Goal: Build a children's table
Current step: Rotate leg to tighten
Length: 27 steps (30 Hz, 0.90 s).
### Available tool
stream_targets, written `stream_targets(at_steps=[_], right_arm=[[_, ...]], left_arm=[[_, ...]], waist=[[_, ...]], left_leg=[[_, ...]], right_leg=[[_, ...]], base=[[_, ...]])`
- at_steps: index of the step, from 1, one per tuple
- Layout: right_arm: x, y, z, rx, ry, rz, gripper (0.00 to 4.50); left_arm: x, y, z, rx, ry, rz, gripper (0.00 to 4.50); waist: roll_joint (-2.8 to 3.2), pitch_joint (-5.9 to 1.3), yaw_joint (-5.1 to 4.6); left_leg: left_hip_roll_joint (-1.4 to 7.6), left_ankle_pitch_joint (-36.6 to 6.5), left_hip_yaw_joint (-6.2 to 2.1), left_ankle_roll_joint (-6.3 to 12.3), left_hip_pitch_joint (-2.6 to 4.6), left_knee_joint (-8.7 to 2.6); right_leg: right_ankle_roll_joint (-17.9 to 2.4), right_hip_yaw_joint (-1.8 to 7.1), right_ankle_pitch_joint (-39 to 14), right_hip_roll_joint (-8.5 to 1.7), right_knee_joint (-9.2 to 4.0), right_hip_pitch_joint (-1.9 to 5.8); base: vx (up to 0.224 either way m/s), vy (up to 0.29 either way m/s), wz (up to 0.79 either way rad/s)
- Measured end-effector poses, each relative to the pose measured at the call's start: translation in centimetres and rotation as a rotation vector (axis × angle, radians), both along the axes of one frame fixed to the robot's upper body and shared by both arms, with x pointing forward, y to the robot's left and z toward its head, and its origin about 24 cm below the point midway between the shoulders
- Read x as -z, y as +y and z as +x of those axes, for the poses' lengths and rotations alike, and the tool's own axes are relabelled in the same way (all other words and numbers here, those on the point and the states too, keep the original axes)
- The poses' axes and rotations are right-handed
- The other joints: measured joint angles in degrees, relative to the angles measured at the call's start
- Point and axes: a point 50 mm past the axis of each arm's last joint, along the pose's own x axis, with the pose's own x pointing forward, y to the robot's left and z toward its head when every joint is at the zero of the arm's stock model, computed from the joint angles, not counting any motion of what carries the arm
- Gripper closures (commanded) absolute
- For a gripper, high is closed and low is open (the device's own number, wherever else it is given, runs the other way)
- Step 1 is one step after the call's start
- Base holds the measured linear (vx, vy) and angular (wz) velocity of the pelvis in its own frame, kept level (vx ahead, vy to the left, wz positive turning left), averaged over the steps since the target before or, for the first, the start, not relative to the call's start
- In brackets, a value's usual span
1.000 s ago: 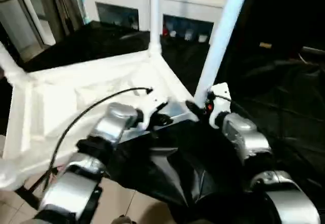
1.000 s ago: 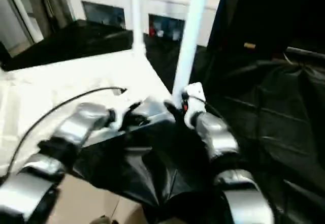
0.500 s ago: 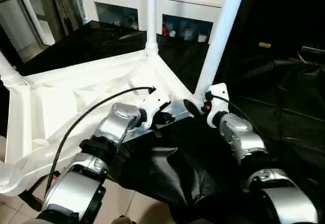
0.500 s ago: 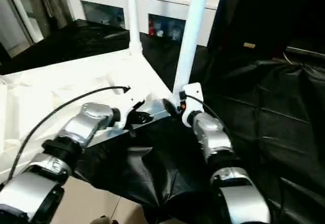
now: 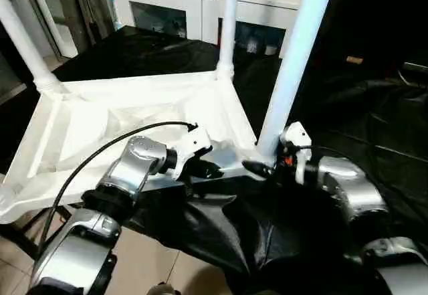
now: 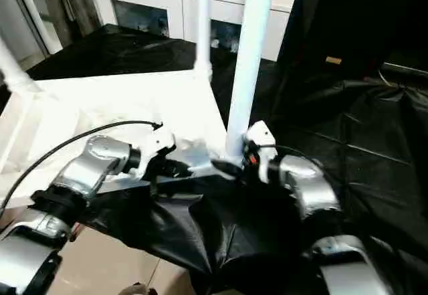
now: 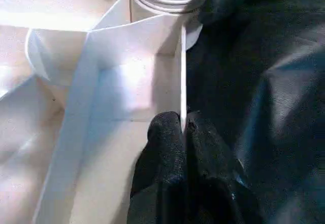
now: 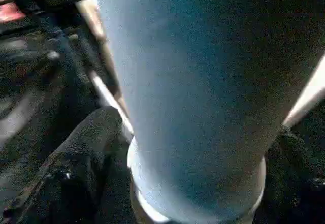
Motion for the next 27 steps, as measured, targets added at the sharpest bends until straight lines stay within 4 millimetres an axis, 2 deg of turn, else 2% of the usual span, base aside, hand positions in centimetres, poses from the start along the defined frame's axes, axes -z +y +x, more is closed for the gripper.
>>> stream_targets(at_steps=[8,14,18,20,27], right_arm=[[-0.2,0.0,-0.8,-0.092,0.035,-0.002,1.59],[-0.1,0.1,-0.9,-0.061,0.041,-0.001,1.75],[0.6,0.8,0.9,0.206,0.008,0.013,1.76],[0.8,1.2,2.3,0.403,0.007,0.022,1.77],[0.8,2.5,4.3,0.737,0.021,0.026,1.78]], left_arm=[[-0.1,0.7,-0.6,0.06,0.029,0.003,4.5],[0.0,0.6,-0.6,0.046,0.026,0.003,4.5],[0.2,-0.1,0.7,-0.105,-0.02,0.008,4.5],[0.3,-1.5,1.5,-0.197,-0.041,0.004,4.5],[0.4,-4.0,2.5,-0.34,-0.077,0.007,4.5]], waist=[[-0.06,0.03,0.7],[-0.06,0.02,0.83],[-0.12,0.01,0.26],[-0.16,0.02,-0.3],[-0.13,-0.03,-0.76]], left_leg=[[0.01,0.0,0.01,0.0,-0.01,0.01],[0.02,0.0,0.02,-0.01,0.02,0.01],[0.01,0.1,0.02,0.0,0.13,0.14],[-0.02,0.1,0.02,0.01,0.15,0.18],[-0.07,0.1,0.02,0.02,0.17,0.13]], right_leg=[[0.0,0.0,0.0,0.0,-0.01,0.02],[0.0,0.0,0.0,-0.01,0.02,0.03],[0.0,0.04,0.0,-0.01,0.14,0.07],[0.1,0.05,0.1,-0.04,0.04,0.12],[0.0,0.09,0.2,-0.09,0.0,0.24]], base=[[0.0,0.0,0.0],[0.0,0.0,0.0],[0.0,0.0,0.0],[0.0,0.0,0.0],[0.0,0.0,0.0]])
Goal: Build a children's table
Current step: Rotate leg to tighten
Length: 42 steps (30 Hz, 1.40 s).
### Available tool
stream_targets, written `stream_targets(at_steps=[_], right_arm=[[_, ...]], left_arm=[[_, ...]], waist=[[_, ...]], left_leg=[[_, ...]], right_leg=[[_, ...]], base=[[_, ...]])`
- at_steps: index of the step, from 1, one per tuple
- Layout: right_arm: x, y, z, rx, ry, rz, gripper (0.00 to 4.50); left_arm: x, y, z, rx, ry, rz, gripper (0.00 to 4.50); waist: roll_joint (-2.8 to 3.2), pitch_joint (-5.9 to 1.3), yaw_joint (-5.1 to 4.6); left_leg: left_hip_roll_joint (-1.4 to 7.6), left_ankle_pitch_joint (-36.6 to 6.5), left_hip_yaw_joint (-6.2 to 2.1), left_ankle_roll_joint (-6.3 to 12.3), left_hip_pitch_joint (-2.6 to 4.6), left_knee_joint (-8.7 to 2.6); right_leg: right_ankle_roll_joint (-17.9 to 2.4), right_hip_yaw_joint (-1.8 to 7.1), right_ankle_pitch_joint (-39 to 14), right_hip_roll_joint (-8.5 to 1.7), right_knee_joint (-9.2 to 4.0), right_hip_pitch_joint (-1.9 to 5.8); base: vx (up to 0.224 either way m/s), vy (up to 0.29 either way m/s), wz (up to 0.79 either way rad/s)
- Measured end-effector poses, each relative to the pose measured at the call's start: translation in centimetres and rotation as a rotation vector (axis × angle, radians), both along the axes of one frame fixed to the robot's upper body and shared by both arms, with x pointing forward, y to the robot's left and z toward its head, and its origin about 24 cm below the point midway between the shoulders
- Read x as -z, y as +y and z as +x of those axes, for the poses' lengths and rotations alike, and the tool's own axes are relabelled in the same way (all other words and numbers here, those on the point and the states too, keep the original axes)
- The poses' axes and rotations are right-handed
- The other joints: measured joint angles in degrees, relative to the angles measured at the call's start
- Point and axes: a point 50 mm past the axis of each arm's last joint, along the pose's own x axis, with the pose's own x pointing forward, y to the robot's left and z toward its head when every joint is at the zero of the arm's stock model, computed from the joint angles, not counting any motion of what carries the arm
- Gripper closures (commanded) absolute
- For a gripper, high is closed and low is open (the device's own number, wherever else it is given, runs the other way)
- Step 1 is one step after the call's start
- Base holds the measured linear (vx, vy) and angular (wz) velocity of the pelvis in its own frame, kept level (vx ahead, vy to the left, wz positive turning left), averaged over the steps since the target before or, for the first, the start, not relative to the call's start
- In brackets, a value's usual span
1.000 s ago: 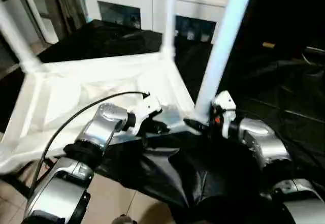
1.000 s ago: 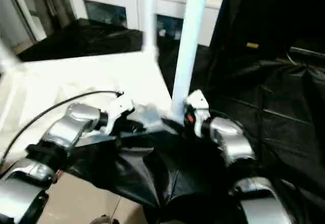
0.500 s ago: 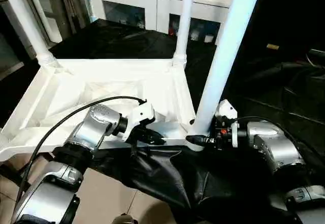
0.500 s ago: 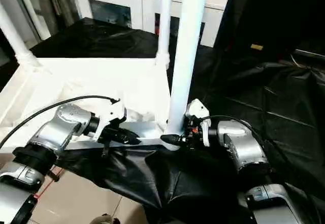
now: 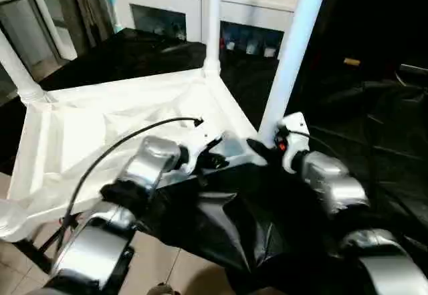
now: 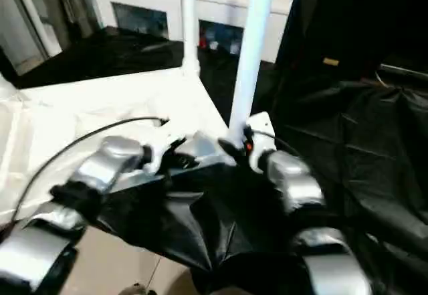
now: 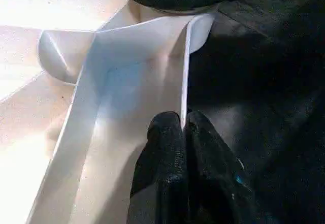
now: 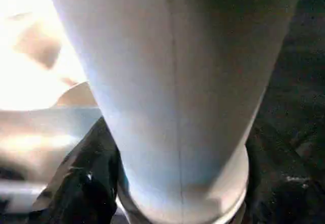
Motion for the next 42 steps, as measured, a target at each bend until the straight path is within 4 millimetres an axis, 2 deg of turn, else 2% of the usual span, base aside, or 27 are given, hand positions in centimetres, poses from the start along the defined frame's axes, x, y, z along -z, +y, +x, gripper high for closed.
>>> stream_targets(at_steps=[1,3,4,9,18,26,30,31,35,40,42], right_arm=[[0.0,0.0,0.1,0.022,-0.002,-0.004,1.78],[0.1,0.1,0.1,0.032,-0.009,-0.001,1.22],[0.1,0.2,0.1,0.033,-0.013,0.002,1.22],[0.2,0.4,0.0,-0.002,-0.035,-0.014,0.68],[0.0,-1.2,-1.4,-0.314,-0.082,-0.028,0.68],[-0.6,-2.3,-3.6,-0.661,-0.05,-0.023,0.68],[-0.9,-2.4,-4.3,-0.775,-0.023,-0.017,0.68],[-1.0,-2.4,-4.6,-0.8,-0.015,-0.01,0.91],[-1.0,-2.3,-5.0,-0.839,0.005,0.007,1.1],[-1.0,-2.3,-5.2,-0.846,0.015,0.013,1.65],[-1.0,-2.3,-5.3,-0.844,0.019,0.015,1.7]], left_arm=[[0.0,-0.3,0.0,-0.006,-0.005,0.001,4.5],[0.0,-0.4,0.0,-0.008,-0.007,0.001,4.5],[0.0,-0.3,0.0,-0.009,-0.008,0.001,4.5],[0.0,-0.2,0.0,0.006,-0.005,-0.001,4.5],[-0.3,1.9,-0.7,0.111,0.007,-0.017,4.5],[-0.3,3.7,-2.3,0.283,0.058,-0.023,4.5],[-0.5,4.3,-2.7,0.342,0.079,-0.019,4.5],[-0.5,4.5,-2.9,0.356,0.088,-0.02,4.5],[-0.5,4.8,-3.2,0.391,0.104,-0.021,4.5],[-0.4,4.9,-3.4,0.404,0.113,-0.022,4.5],[-0.4,4.9,-3.4,0.404,0.112,-0.022,4.5]], waist=[[0.0,-0.01,0.0],[0.01,-0.03,0.0],[0.01,-0.03,0.0],[-0.01,-0.03,-0.29],[0.02,-0.02,-0.4],[0.03,0.01,0.24],[0.02,0.01,0.61],[0.03,0.01,0.69],[0.02,0.02,1.03],[0.02,0.01,1.26],[0.02,0.01,1.31]], left_leg=[[-0.01,0.0,0.0,0.01,0.0,0.0],[-0.01,0.0,0.0,0.03,0.0,-0.03],[-0.01,0.0,0.0,0.03,0.0,-0.04],[-0.01,0.0,0.0,0.03,-0.01,-0.04],[0.04,0.0,0.03,0.03,-0.14,-0.29],[0.07,0.0,0.1,0.05,-0.19,-0.22],[0.1,0.0,0.1,0.05,-0.17,-0.22],[0.1,0.0,0.11,0.04,-0.17,-0.22],[0.1,0.0,0.14,0.04,-0.16,-0.22],[0.11,0.0,0.14,0.04,-0.16,-0.23],[0.11,0.0,0.15,0.04,-0.16,-0.23]], right_leg=[[0.0,0.0,0.0,-0.01,-0.05,0.04],[0.1,0.0,0.0,-0.01,-0.1,0.08],[0.1,0.0,0.0,-0.01,-0.1,0.08],[0.1,-0.01,0.0,-0.01,-0.1,0.07],[0.1,-0.07,-0.1,0.04,-0.11,-0.19],[0.1,-0.06,-0.1,0.02,-0.11,-0.2],[0.1,-0.08,-0.1,0.03,-0.06,-0.22],[0.1,-0.07,-0.1,0.03,-0.07,-0.22],[0.1,-0.06,-0.1,0.03,-0.07,-0.23],[0.1,-0.06,-0.1,0.03,-0.08,-0.23],[0.1,-0.06,-0.1,0.03,-0.08,-0.23]], base=[[0.0,0.0,0.0],[0.0,0.0,0.0],[0.0,0.0,0.0],[0.0,0.0,0.0],[0.0,0.0,0.0],[0.0,0.0,0.0],[0.0,0.0,0.0],[0.0,0.0,0.0],[0.0,0.0,0.0],[0.0,0.0,0.0],[0.0,0.0,0.0]])
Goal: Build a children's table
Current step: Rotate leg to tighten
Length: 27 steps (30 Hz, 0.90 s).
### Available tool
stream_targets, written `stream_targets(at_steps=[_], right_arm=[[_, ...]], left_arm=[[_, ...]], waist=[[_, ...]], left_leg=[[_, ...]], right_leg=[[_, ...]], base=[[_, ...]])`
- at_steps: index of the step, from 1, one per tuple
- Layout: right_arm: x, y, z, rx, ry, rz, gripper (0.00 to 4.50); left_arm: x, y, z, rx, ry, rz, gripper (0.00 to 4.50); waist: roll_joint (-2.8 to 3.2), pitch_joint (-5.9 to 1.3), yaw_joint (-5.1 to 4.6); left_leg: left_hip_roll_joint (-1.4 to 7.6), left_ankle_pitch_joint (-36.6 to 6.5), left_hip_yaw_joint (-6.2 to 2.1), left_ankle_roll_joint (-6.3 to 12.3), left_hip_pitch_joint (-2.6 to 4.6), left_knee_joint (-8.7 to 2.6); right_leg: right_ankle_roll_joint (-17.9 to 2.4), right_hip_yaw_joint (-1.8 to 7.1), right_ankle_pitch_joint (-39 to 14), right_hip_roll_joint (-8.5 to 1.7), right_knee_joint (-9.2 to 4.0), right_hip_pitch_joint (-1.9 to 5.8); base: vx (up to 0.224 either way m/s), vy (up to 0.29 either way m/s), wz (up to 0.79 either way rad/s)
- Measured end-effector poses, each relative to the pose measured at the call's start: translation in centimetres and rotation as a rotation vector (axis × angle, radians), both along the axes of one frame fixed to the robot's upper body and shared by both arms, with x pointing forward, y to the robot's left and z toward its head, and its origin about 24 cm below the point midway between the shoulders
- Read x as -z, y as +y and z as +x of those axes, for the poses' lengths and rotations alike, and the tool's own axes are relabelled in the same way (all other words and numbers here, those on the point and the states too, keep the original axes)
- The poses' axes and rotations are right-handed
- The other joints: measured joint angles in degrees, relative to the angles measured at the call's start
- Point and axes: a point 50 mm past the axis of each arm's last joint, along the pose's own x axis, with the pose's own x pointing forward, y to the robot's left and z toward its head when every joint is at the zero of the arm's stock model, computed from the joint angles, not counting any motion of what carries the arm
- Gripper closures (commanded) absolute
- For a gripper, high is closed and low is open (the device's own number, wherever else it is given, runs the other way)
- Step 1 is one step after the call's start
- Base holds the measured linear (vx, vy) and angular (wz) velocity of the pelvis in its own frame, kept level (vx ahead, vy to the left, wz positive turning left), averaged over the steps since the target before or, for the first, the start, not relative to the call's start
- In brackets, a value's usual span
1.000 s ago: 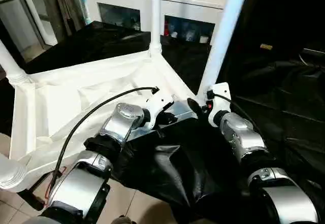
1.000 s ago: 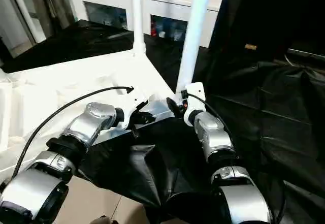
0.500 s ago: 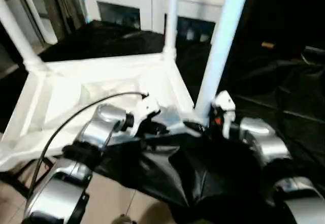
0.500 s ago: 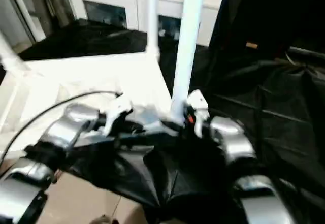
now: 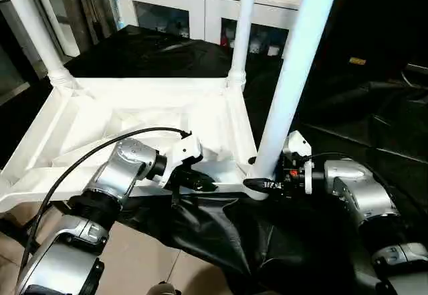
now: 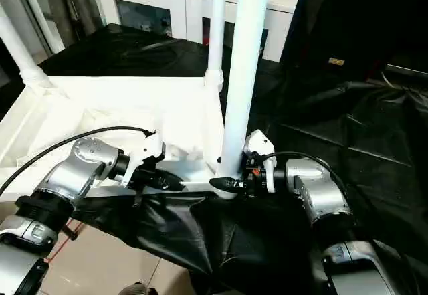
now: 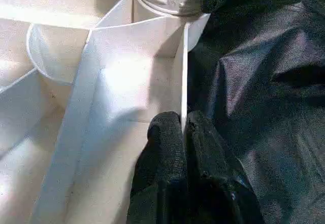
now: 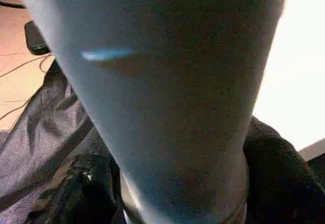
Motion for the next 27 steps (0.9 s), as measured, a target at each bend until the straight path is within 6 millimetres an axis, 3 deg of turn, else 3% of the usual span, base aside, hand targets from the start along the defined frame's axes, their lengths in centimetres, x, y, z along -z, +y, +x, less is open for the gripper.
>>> stream_targets(at_steps=[6,13,19,20,23,27], right_arm=[[0.3,0.0,0.0,0.064,-0.001,0.003,1.76],[1.2,0.8,3.3,0.563,-0.043,-0.005,1.78],[1.2,2.3,4.9,0.806,-0.041,-0.006,1.78],[1.2,2.3,5.0,0.823,-0.046,-0.008,1.43],[1.3,2.4,5.0,0.828,-0.059,-0.012,1.06],[1.3,2.6,4.9,0.794,-0.074,-0.018,0.81]], left_arm=[[0.2,-0.3,0.2,-0.035,-0.011,0.0,4.5],[0.6,-3.2,2.4,-0.284,-0.057,0.0,4.5],[0.5,-4.4,3.2,-0.39,-0.081,0.0,4.5],[0.5,-4.6,3.3,-0.394,-0.083,0.001,4.5],[0.5,-4.7,3.3,-0.395,-0.084,0.001,4.5],[0.5,-4.5,3.2,-0.383,-0.087,0.003,4.5]], waist=[[0.03,-0.02,0.18],[-0.04,-0.05,-0.62],[0.03,-0.1,-1.33],[0.03,-0.1,-1.34],[0.06,-0.15,-1.34],[0.04,-0.15,-1.57]], left_leg=[[-0.01,0.0,0.0,-0.01,0.08,0.02],[-0.06,0.0,0.0,-0.03,0.24,0.11],[-0.08,0.0,-0.01,-0.03,0.24,0.08],[-0.08,0.0,-0.01,-0.03,0.22,0.08],[-0.08,0.0,-0.01,-0.03,0.22,0.08],[-0.08,0.0,-0.02,-0.02,0.21,0.08]], right_leg=[[0.0,0.02,0.0,-0.01,0.03,0.07],[0.2,0.07,0.0,-0.04,-0.1,0.24],[-0.1,0.08,0.2,-0.04,-0.04,0.24],[0.0,0.08,0.2,-0.04,-0.05,0.24],[0.0,0.08,0.1,-0.04,-0.1,0.29],[0.0,0.08,0.2,-0.04,-0.11,0.28]], base=[[0.0,0.0,0.0],[0.0,0.0,0.0],[0.0,0.0,0.0],[0.0,0.0,0.0],[0.0,0.0,0.0],[0.0,0.0,0.0]])
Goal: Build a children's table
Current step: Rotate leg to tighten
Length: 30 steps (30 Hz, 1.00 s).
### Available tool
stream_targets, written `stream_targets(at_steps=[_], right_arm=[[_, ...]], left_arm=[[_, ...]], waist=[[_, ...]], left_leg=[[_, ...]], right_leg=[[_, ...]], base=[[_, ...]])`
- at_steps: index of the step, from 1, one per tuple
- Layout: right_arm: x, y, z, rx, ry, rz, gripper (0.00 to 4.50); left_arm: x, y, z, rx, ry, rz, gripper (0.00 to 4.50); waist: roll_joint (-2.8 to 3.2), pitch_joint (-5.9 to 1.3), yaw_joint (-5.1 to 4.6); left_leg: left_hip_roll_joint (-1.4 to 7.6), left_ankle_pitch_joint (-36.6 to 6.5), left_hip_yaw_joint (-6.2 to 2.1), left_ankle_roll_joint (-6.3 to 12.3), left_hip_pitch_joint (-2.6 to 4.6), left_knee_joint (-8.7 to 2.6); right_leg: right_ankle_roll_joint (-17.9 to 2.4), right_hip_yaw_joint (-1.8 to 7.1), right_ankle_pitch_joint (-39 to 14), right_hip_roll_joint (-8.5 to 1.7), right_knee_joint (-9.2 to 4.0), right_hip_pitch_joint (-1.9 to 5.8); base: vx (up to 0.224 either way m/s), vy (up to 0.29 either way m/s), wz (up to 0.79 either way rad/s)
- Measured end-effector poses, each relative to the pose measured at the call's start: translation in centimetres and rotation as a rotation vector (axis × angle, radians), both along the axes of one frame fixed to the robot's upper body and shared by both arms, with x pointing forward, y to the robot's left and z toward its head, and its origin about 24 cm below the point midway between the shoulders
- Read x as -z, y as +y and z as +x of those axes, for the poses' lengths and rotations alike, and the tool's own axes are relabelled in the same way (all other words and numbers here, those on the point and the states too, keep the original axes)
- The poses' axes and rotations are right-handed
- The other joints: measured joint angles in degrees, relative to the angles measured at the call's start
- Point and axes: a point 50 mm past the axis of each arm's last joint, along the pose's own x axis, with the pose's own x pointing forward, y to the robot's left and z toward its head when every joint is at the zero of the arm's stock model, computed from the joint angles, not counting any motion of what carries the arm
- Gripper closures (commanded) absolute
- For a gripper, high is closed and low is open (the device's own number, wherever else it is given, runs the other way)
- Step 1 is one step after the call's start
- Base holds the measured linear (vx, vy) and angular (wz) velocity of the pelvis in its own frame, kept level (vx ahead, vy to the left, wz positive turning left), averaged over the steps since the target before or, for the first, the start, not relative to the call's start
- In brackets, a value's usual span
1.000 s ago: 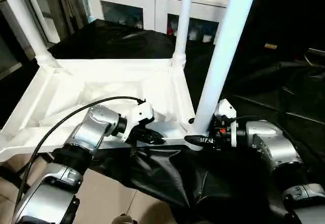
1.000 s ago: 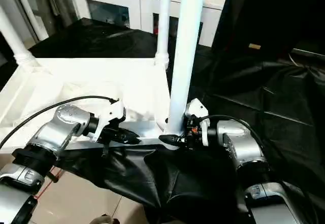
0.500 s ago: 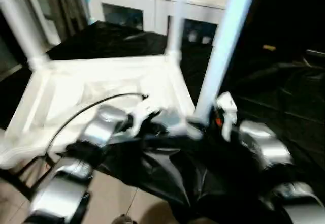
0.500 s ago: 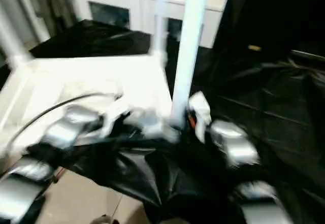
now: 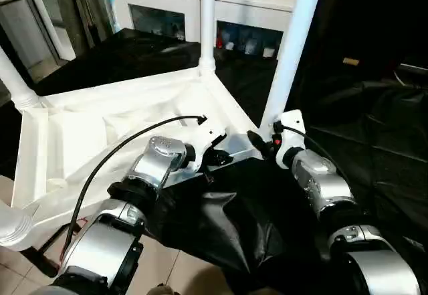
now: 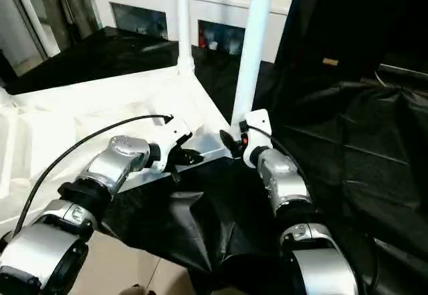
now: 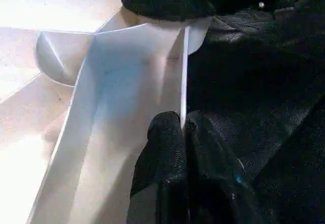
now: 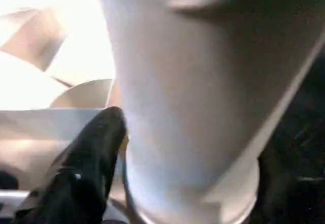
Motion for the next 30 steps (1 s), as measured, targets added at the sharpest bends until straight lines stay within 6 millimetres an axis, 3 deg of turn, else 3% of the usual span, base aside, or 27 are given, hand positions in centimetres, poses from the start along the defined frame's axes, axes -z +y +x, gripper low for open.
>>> stream_targets(at_steps=[6,12,18,19,30], right_arm=[[-0.2,-1.1,-0.8,-0.192,-0.014,0.002,0.81],[-0.5,-2.5,-2.7,-0.49,0.011,-0.005,0.81],[-0.9,-2.8,-4.0,-0.694,0.061,-0.018,0.81],[-1.0,-2.7,-4.3,-0.727,0.066,-0.02,0.97],[-1.2,-2.4,-4.9,-0.799,0.093,-0.017,1.71]], left_arm=[[-0.2,1.3,-0.4,0.073,-0.003,0.003,4.5],[-0.4,2.8,-1.6,0.233,0.026,0.004,4.5],[-0.4,3.9,-2.4,0.331,0.057,0.005,4.5],[-0.4,4.1,-2.6,0.345,0.065,0.004,4.5],[-0.5,5.0,-3.0,0.393,0.095,0.005,4.5]], waist=[[0.01,0.0,-0.09],[0.01,0.05,0.06],[-0.01,0.07,0.45],[-0.01,0.07,0.55],[-0.02,0.07,1.24]], left_leg=[[0.02,0.0,0.0,0.0,-0.1,-0.13],[0.06,-0.1,0.06,0.1,-0.22,-0.15],[0.07,-0.1,0.07,0.1,-0.22,-0.1],[0.08,-0.1,0.07,0.1,-0.21,-0.1],[0.08,-0.1,0.07,0.09,-0.21,-0.1]], right_leg=[[0.1,-0.05,-0.1,0.02,-0.01,-0.14],[0.0,-0.07,-0.1,0.02,-0.08,-0.26],[0.0,-0.07,-0.1,0.02,-0.06,-0.24],[0.1,-0.07,-0.1,0.02,-0.05,-0.24],[0.1,-0.07,-0.1,0.02,-0.04,-0.26]], base=[[0.0,0.0,0.0],[0.0,0.0,0.0],[0.0,0.0,0.0],[0.0,0.0,0.0],[0.0,0.0,0.0]])
